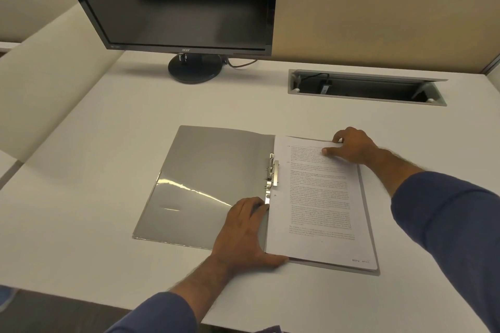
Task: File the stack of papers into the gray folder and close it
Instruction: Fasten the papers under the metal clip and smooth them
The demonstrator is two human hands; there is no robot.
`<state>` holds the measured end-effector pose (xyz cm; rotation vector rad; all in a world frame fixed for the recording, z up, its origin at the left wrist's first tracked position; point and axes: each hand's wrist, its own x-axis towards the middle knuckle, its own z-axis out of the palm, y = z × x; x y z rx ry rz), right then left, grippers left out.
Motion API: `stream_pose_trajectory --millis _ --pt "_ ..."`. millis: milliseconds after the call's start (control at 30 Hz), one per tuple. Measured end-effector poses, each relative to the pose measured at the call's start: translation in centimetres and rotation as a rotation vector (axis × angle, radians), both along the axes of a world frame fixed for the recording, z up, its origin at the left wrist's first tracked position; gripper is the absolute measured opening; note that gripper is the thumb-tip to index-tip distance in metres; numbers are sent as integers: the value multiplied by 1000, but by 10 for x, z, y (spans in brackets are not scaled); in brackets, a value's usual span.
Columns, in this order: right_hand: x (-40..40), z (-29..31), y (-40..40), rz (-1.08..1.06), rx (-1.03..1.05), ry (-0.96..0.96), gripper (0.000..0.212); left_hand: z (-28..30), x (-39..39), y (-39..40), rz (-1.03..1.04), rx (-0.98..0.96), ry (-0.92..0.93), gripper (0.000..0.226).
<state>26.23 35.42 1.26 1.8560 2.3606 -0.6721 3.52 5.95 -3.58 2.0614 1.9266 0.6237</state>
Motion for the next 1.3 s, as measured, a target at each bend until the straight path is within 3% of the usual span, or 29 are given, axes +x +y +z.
stream_pose_trajectory --millis 433,533,667,733,833,1033,1300 --pt "-5 5 -2 11 1 -42 68 -3 0 0 6 -4 -6 110" --pt "-1 2 -11 -75 32 89 64 -3 -1 0 0 7 -9 109" --pt "10 1 -30 -346 115 396 58 -3 -1 0 -4 7 -12 109" --pt "17 0 -42 -455 159 435 51 -2 -1 0 -7 13 -12 109" --pt "29 -3 -65 -557 141 413 39 -1 -1 0 -15 25 -13 107" --pt "43 -6 -107 -534 54 390 20 0 -1 -1 -14 37 -11 108" --pt "46 -6 -131 -504 16 387 19 3 0 -1 -13 15 11 105"
